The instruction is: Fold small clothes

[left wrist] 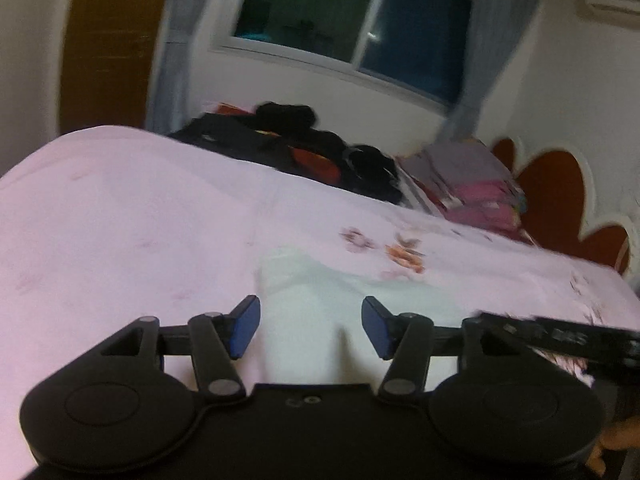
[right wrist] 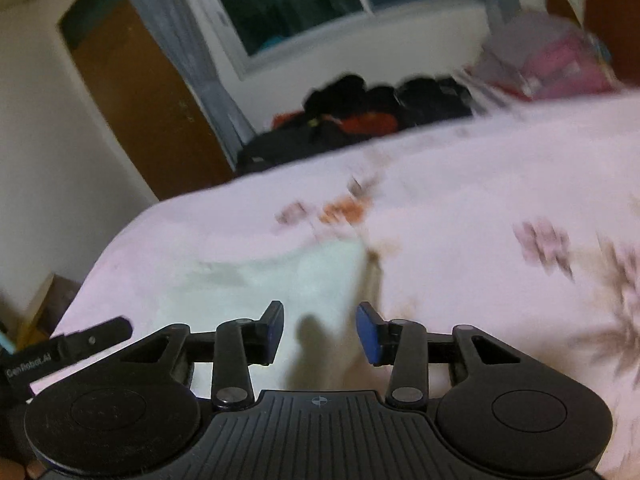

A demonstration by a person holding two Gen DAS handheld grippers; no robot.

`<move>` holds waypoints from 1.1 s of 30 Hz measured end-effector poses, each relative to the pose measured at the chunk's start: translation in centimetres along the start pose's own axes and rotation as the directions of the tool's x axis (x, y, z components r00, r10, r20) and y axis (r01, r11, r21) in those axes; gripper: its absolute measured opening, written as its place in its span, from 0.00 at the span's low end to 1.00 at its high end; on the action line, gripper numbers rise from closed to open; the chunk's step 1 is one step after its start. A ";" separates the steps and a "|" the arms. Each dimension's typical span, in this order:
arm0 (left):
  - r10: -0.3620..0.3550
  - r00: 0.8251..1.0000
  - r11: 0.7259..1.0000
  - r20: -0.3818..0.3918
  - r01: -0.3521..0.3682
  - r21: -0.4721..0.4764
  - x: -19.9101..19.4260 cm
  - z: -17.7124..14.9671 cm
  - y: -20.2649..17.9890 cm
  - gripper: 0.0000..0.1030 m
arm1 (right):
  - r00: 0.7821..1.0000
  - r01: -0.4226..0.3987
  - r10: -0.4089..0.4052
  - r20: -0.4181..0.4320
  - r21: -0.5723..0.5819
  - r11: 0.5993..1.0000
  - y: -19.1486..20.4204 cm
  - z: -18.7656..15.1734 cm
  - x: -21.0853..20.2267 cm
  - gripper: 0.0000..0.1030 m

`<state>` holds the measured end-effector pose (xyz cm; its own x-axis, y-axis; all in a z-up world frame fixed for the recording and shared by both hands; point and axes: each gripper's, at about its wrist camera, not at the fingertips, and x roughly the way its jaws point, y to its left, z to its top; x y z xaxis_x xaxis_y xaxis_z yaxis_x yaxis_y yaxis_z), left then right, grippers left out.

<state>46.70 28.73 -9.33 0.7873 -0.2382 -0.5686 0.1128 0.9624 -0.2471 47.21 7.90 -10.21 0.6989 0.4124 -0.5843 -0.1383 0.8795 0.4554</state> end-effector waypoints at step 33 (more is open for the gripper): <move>0.075 0.967 0.995 -0.242 -0.056 0.084 -0.2 -5.4 -0.8 0.56 | 0.971 0.193 -0.208 -0.121 -0.129 0.973 1.5 -7.6 -0.2 0.23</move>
<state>43.21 27.35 -13.23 0.6236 -0.1898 -0.7584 0.1192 0.9818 -0.1477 41.47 10.95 -14.50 0.6221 0.2459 -0.7433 -0.0903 0.9656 0.2438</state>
